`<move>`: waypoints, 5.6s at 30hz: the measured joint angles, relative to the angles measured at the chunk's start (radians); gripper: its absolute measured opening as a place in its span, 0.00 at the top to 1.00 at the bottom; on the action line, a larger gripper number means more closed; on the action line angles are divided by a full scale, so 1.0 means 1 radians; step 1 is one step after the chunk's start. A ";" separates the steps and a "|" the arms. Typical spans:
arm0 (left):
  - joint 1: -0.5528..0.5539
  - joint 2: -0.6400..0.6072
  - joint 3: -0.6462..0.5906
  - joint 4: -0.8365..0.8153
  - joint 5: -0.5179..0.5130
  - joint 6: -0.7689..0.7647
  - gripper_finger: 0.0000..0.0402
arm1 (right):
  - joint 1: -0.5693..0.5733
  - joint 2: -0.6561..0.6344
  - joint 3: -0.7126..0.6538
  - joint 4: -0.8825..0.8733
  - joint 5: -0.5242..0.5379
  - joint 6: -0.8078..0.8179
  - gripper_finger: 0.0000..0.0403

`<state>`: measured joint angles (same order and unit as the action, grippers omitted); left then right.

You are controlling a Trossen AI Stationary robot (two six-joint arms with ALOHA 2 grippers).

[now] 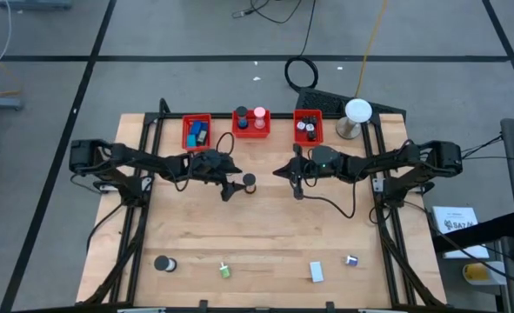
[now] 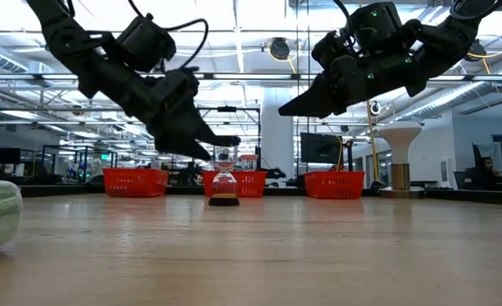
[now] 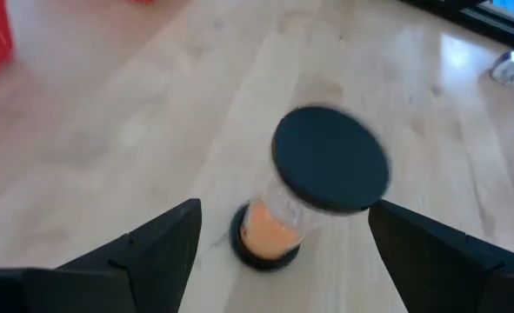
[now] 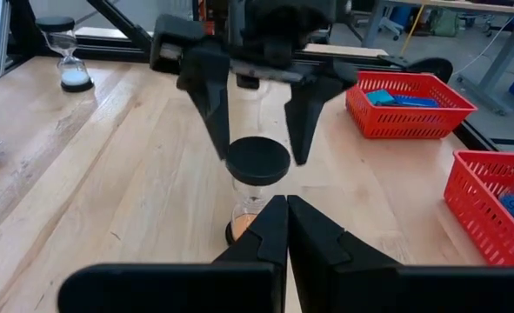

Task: Pick & Place Office items
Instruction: Put the light orange hourglass into the middle orange basket

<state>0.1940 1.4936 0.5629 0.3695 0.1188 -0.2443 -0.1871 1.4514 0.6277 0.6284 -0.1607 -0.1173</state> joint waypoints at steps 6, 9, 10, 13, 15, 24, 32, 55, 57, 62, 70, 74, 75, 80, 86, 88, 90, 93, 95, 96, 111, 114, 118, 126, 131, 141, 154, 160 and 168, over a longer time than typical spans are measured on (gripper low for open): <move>0.000 -0.083 0.000 -0.085 -0.045 0.064 0.19 | 0.000 0.000 0.000 -0.011 0.001 0.005 1.00; -0.002 -0.107 0.000 -0.108 -0.049 0.081 0.25 | -0.001 0.000 0.000 -0.011 0.002 0.000 0.99; -0.004 -0.110 0.000 -0.104 -0.049 0.089 0.27 | -0.001 0.000 0.000 -0.011 0.002 0.000 0.99; -0.011 -0.109 0.000 -0.113 -0.051 0.121 0.36 | -0.001 0.000 0.000 -0.011 0.002 0.000 0.99; -0.014 -0.104 0.000 -0.111 -0.051 0.148 0.42 | -0.001 0.000 0.000 -0.011 0.002 0.000 0.99; -0.017 -0.111 0.000 -0.125 -0.049 0.061 0.72 | -0.001 0.000 0.000 -0.011 0.003 0.000 0.99; -0.040 -0.114 0.190 -0.429 -0.063 0.025 0.83 | -0.001 0.000 0.000 -0.011 0.003 0.001 0.99; -0.162 -0.106 0.307 -0.566 -0.303 -0.068 0.14 | -0.001 0.000 0.000 0.011 0.003 -0.001 0.99; -0.166 -0.106 0.307 -0.539 -0.326 -0.097 0.15 | -0.001 0.000 0.000 0.026 0.003 -0.001 0.99; -0.185 -0.101 0.307 -0.532 -0.329 -0.069 0.21 | -0.001 0.000 0.000 0.067 0.003 -0.002 0.99; -0.195 -0.068 0.307 -0.531 -0.328 -0.016 0.23 | -0.001 0.000 0.000 0.071 0.003 -0.003 0.99; -0.195 -0.030 0.309 -0.502 -0.327 0.069 0.19 | -0.001 0.000 0.000 0.071 0.003 -0.003 0.99; -0.195 -0.018 0.308 -0.498 -0.328 0.085 0.18 | -0.001 0.000 0.000 0.072 0.003 -0.003 0.99; -0.188 0.039 0.307 -0.463 -0.330 0.130 0.15 | -0.001 0.000 0.000 0.071 0.003 -0.003 0.99; -0.157 0.076 0.307 -0.428 -0.345 0.135 0.13 | -0.001 0.000 0.000 0.070 0.003 -0.003 0.99; -0.149 0.095 0.307 -0.391 -0.338 0.134 0.13 | -0.001 0.000 0.000 0.068 0.003 -0.003 0.99; -0.143 0.114 0.308 -0.379 -0.329 0.133 0.14 | -0.001 0.000 0.000 0.066 0.003 -0.003 0.99; -0.139 0.135 0.307 -0.356 -0.327 0.134 0.17 | -0.001 0.000 0.000 0.067 0.003 -0.003 0.99; -0.137 0.137 0.307 -0.358 -0.327 0.135 0.23 | -0.001 0.000 0.000 0.067 0.003 -0.003 0.99; -0.136 0.137 0.307 -0.357 -0.327 0.135 0.26 | -0.001 0.000 0.000 0.066 0.003 -0.003 0.99; -0.056 -0.037 0.325 -0.407 -0.299 0.136 0.48 | -0.001 0.000 0.000 0.064 0.003 -0.003 0.99; 0.022 -0.100 0.350 -0.446 -0.289 0.137 0.48 | -0.001 0.000 0.000 0.064 0.003 -0.003 0.99; 0.158 -0.103 0.445 -0.543 -0.183 0.168 0.48 | -0.001 0.000 0.000 0.070 0.003 0.000 0.99; 0.313 0.055 0.650 -0.595 -0.156 0.297 0.48 | -0.001 0.000 0.000 0.070 0.003 0.000 0.99; 0.359 0.181 0.691 -0.569 -0.131 0.317 0.48 | -0.001 0.000 0.000 0.071 0.003 0.000 0.99; 0.415 0.284 0.693 -0.482 -0.153 0.317 0.48 | -0.001 0.000 0.000 0.070 0.002 0.000 0.99; 0.415 0.369 0.690 -0.453 -0.151 0.346 0.48 | -0.001 0.000 0.000 0.064 0.000 0.000 0.99; 0.422 0.380 0.690 -0.449 -0.146 0.340 0.48 | -0.001 0.000 0.000 0.064 -0.001 0.000 0.99; 0.423 0.390 0.692 -0.443 -0.152 0.347 0.48 | -0.001 0.000 0.000 0.063 -0.001 0.000 0.99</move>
<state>0.6167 1.8839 1.2545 -0.0736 -0.0330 0.1025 -0.1879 1.4513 0.6281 0.6918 -0.1616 -0.1169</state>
